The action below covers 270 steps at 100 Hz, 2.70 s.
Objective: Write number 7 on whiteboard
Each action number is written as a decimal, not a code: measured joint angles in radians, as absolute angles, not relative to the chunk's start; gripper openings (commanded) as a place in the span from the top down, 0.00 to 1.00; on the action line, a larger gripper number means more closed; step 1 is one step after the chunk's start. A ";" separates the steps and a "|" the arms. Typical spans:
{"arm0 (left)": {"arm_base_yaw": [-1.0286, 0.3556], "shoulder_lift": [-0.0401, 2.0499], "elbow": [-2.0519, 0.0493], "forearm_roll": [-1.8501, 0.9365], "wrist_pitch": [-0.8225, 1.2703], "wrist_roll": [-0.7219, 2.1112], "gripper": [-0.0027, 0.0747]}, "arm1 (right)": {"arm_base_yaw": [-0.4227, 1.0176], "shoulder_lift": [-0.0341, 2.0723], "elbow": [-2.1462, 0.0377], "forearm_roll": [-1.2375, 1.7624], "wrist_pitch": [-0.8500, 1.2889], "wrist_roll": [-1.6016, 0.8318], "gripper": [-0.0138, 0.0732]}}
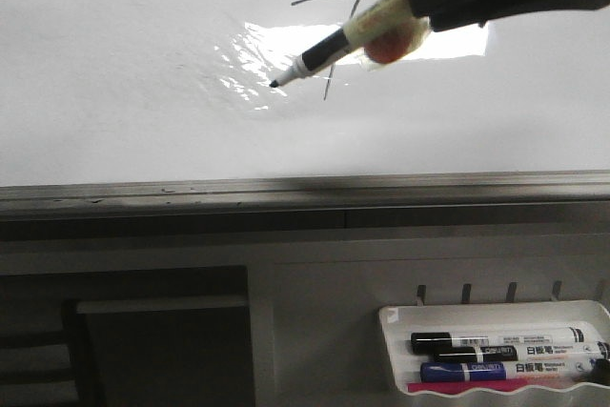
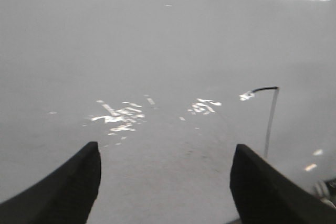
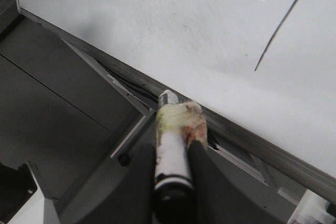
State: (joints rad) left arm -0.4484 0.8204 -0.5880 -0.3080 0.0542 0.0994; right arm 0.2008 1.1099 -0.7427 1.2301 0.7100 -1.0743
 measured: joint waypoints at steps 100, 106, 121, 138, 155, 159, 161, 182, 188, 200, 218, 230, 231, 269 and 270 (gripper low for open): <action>-0.903 1.263 -0.749 0.035 -0.026 0.107 0.80 | 0.201 1.213 -1.048 0.908 1.044 -0.764 0.90; -0.905 1.270 -0.751 0.035 -0.030 0.107 0.88 | 0.201 1.213 -1.048 0.906 1.044 -0.764 0.90; -0.908 1.281 -0.758 0.061 -0.030 0.126 0.99 | 0.201 1.213 -1.050 0.906 1.034 -0.764 0.90; -0.908 1.284 -0.774 0.068 -0.009 0.136 0.99 | 0.199 1.214 -1.051 0.906 1.028 -0.764 0.74; -0.909 1.284 -0.794 0.051 -0.013 0.119 0.99 | 0.199 1.214 -1.056 0.911 1.049 -0.764 0.29; -0.909 1.282 -0.796 0.047 -0.015 0.118 0.99 | 0.199 1.214 -1.056 0.911 1.050 -0.764 0.26; -0.909 1.282 -0.796 0.047 -0.015 0.118 0.99 | 0.199 1.214 -1.056 0.911 1.050 -0.764 0.25; -0.855 1.229 -0.794 -0.060 0.016 0.114 0.99 | 0.164 1.173 -1.086 0.864 1.052 -0.764 0.25; -0.815 1.200 -0.786 -0.131 0.021 0.113 0.99 | 0.138 1.143 -1.086 0.828 1.052 -0.764 0.25; -0.720 1.144 -0.749 -0.301 0.019 0.111 0.99 | 0.077 1.075 -1.066 0.762 1.052 -0.750 0.25; -0.608 1.143 -0.716 -0.490 0.000 0.111 0.99 | 0.049 0.995 -1.003 0.742 1.041 -0.736 0.25; -0.593 1.189 -0.714 -0.519 -0.055 0.109 0.99 | 0.049 0.975 -0.979 0.742 1.034 -0.734 0.25; -0.591 1.192 -0.714 -0.519 -0.057 0.109 0.99 | 0.049 0.974 -0.979 0.742 1.034 -0.734 0.25; -0.591 1.366 -0.716 -0.550 -0.188 0.106 0.99 | 0.049 0.972 -0.977 0.742 1.034 -0.729 0.25; -0.591 1.372 -0.716 -0.550 -0.191 0.106 0.99 | 0.049 0.972 -0.977 0.742 1.034 -0.729 0.25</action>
State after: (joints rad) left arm -0.5913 1.3722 -0.7156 -0.5502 -0.1906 0.1061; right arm 0.0492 0.9718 -0.9772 0.7416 1.0336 -0.7291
